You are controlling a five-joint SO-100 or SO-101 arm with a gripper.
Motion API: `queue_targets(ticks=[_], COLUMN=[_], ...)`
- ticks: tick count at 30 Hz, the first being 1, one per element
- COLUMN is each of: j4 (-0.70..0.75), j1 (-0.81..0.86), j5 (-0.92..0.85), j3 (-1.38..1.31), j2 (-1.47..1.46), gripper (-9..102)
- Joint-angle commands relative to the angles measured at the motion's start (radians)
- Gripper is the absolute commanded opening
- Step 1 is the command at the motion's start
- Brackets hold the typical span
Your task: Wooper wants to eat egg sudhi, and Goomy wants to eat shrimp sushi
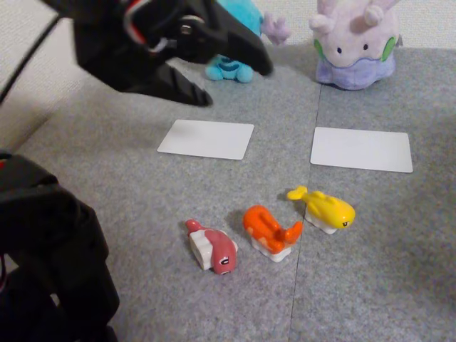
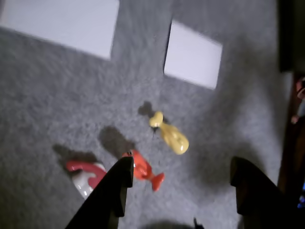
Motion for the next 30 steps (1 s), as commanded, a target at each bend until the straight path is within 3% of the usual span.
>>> queue_targets(ticks=[1, 8, 20, 30], j4=[0.002, 0.003, 0.137, 0.114], j1=[0.038, 0.137, 0.264, 0.282], j5=[-0.046, -0.255, -0.640, -0.709], j3=[-0.109, -0.344, -0.603, -0.703], j2=[-0.143, -0.535, -1.000, -1.230], gripper=[25, 25, 24, 24])
